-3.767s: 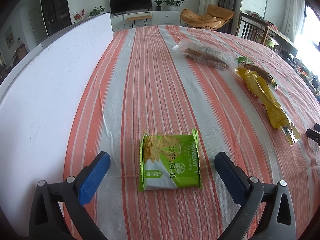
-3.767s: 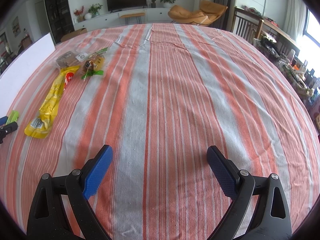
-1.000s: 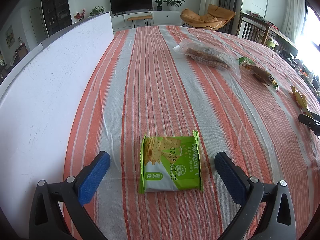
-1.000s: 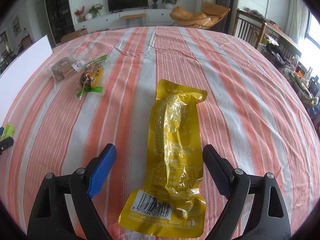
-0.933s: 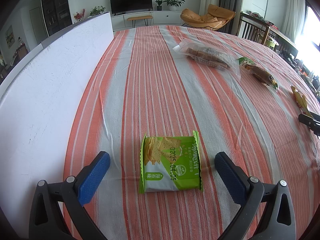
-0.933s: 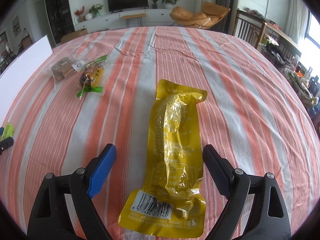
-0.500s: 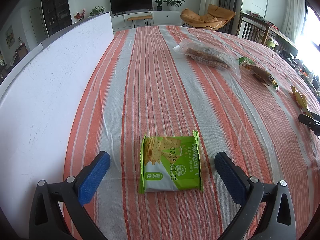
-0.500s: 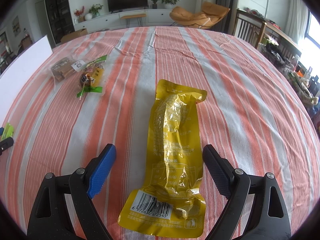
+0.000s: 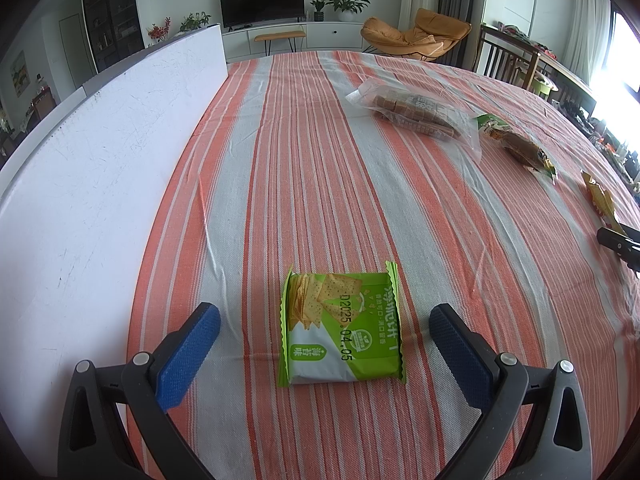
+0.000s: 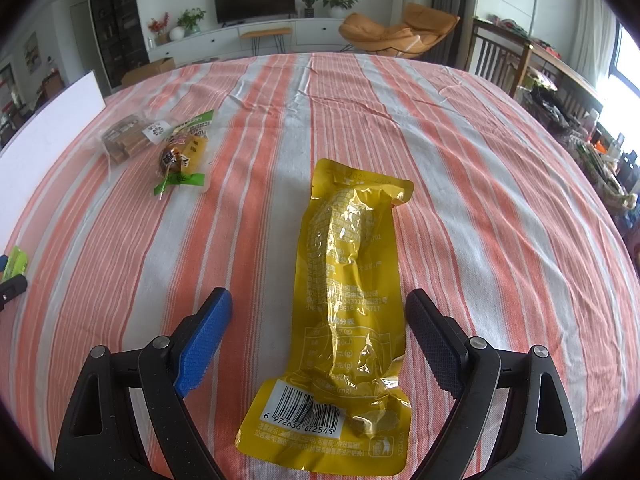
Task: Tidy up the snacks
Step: 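Close the right tool on the yellow packet while the left tool grasps the green cracker packet, then carry both packets into the white box and open both tools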
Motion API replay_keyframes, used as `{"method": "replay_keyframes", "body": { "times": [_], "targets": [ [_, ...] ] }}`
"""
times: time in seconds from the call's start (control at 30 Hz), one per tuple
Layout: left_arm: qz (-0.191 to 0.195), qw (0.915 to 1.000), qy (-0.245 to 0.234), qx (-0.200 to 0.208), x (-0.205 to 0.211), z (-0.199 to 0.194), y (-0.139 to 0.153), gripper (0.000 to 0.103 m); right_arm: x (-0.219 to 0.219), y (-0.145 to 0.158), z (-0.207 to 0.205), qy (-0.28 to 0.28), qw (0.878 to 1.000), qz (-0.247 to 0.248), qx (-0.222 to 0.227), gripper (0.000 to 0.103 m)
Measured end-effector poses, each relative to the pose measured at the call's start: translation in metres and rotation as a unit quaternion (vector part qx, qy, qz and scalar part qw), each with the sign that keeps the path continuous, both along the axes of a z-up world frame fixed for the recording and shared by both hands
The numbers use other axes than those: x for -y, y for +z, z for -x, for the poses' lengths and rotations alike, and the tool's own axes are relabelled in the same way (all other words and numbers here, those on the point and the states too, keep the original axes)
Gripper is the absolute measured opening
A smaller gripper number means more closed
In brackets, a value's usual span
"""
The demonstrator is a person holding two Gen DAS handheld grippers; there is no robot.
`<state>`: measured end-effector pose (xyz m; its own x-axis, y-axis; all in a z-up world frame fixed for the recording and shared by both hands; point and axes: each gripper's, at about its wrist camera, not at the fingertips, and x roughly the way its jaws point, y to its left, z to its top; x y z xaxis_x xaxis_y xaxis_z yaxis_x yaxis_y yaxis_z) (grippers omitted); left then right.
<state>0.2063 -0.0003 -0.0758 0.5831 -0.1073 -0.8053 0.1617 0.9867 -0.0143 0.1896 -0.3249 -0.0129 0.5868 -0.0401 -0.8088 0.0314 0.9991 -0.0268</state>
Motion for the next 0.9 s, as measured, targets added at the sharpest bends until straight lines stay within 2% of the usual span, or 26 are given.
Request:
{"method": "replay_keyframes", "body": {
  "times": [0.03,0.13,0.17,0.23,0.37,0.43,0.47,0.5,0.53,0.57,0.6,0.63,0.67,0.73,0.8,0.9],
  "targets": [
    [-0.002,1.0,-0.004,-0.001,0.0,-0.001,0.0,0.103,0.0,0.0,0.0,0.0,1.0,0.0,0.0,0.09],
    [-0.012,0.9958,-0.053,-0.074,-0.001,-0.015,0.005,0.103,0.0,0.0,0.0,0.0,1.0,-0.001,0.0,0.091],
    [-0.009,0.992,-0.068,-0.106,-0.003,-0.021,0.007,0.103,0.001,0.0,0.0,0.0,1.0,-0.001,0.0,0.091],
    [0.015,0.9873,-0.074,-0.14,-0.011,-0.027,0.014,0.103,0.001,0.0,0.0,0.0,1.0,-0.001,0.0,0.091],
    [0.02,0.9873,-0.059,-0.146,-0.018,-0.028,0.022,0.102,0.002,-0.002,-0.001,0.007,1.0,-0.005,-0.006,0.096],
    [0.001,0.9868,-0.062,-0.15,-0.011,-0.026,0.017,0.1,0.001,-0.003,-0.004,0.015,1.0,-0.006,-0.017,0.098],
    [-0.017,0.9867,-0.061,-0.15,-0.006,-0.026,0.012,0.095,0.001,-0.002,-0.007,0.016,0.999,-0.008,-0.03,0.098],
    [-0.037,0.9872,-0.058,-0.144,-0.002,-0.025,0.009,0.095,0.001,-0.001,-0.01,0.016,0.999,-0.009,-0.045,0.098],
    [-0.038,0.9889,-0.058,-0.132,0.001,-0.023,0.011,0.091,0.001,0.0,-0.017,0.019,0.997,-0.009,-0.074,0.098],
    [-0.03,0.9901,-0.055,-0.126,0.001,-0.022,0.013,0.08,0.001,0.001,-0.021,0.021,0.995,-0.01,-0.095,0.098],
    [-0.024,0.9914,-0.053,-0.117,0.002,-0.021,0.016,0.053,0.002,0.002,-0.025,0.023,0.993,-0.013,-0.115,0.097],
    [-0.024,0.9918,-0.057,-0.111,0.003,-0.021,0.021,0.05,0.003,0.004,-0.028,0.026,0.991,-0.02,-0.133,0.096],
    [-0.024,0.9909,-0.061,-0.117,0.004,-0.022,0.021,0.05,0.003,0.004,-0.029,0.032,0.988,-0.018,-0.148,0.091],
    [-0.011,0.992,-0.064,-0.109,0.002,-0.02,0.025,0.05,0.002,0.012,-0.028,0.042,0.986,0.002,-0.159,0.049],
    [0.016,0.9936,-0.055,-0.097,-0.006,-0.016,0.033,0.05,0.008,0.018,-0.026,0.037,0.983,-0.033,-0.177,0.048],
    [0.083,0.9926,-0.042,-0.079,-0.017,-0.007,0.052,0.05,0.011,0.027,-0.017,0.035,0.984,-0.044,-0.167,0.048]
  ]
}}
